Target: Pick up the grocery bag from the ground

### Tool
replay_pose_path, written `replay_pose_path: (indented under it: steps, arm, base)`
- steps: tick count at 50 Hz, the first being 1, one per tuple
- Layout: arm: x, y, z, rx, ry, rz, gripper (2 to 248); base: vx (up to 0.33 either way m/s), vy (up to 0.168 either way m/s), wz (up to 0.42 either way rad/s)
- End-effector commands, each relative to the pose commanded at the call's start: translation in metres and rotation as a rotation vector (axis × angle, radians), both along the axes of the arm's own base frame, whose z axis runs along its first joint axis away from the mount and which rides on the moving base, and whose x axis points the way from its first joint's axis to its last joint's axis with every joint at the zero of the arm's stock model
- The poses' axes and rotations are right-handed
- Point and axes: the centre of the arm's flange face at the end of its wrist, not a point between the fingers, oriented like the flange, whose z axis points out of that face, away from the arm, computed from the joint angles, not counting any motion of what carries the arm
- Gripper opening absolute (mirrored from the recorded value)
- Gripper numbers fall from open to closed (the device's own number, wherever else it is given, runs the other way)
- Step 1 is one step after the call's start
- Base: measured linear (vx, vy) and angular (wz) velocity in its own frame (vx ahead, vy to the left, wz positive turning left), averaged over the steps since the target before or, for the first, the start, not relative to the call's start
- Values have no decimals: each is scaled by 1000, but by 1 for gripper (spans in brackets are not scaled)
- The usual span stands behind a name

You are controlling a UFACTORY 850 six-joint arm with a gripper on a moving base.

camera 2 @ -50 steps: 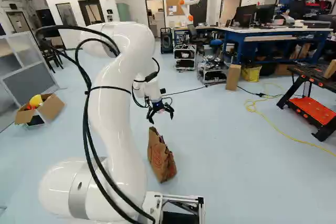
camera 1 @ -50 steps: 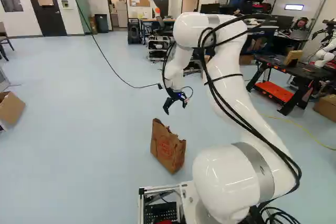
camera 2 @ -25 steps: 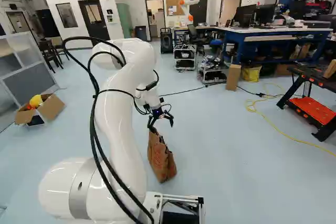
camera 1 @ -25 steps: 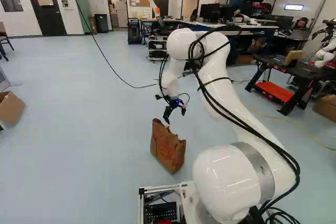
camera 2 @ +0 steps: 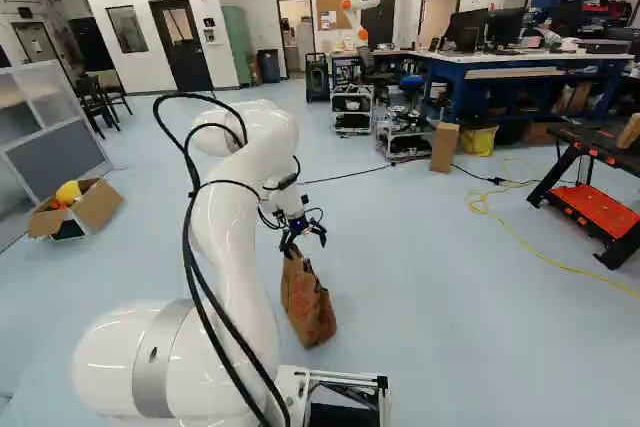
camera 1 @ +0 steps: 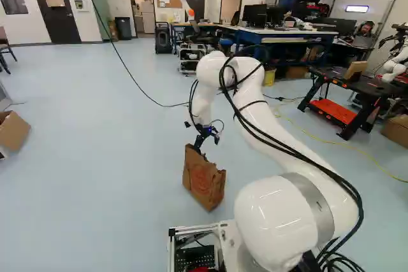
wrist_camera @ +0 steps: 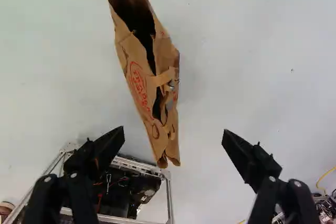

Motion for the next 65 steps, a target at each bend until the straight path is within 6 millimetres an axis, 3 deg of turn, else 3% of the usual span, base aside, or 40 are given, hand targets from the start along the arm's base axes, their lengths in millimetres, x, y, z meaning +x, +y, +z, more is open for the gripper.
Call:
replay_pose_path:
  steps: [57,65]
  arm:
    - [28,20,-162,3,-23,25,247]
    - [28,20,-171,3,-24,25,247]
  base:
    - [0,0,0]
    - [0,0,0]
